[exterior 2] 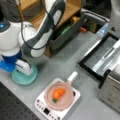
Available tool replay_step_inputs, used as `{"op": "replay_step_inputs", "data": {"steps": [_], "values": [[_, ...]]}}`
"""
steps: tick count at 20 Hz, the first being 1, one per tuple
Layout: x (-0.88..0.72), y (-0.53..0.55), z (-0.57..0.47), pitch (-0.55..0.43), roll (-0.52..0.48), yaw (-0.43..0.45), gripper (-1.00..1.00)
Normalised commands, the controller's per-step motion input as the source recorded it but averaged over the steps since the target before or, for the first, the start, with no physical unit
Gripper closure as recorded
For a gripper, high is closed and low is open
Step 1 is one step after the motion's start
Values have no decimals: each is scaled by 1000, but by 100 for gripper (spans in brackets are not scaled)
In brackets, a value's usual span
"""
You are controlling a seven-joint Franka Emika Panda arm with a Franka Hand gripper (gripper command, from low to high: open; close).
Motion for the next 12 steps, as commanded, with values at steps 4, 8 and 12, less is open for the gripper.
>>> {"op": "replay_step_inputs", "data": {"steps": [4, 8, 12], "values": [[-68, -124, -48, -64, 111, -18, 100], [-129, -126, 104, -11, 114, -17, 100], [-234, -107, 362, 58, 149, -25, 100]]}}
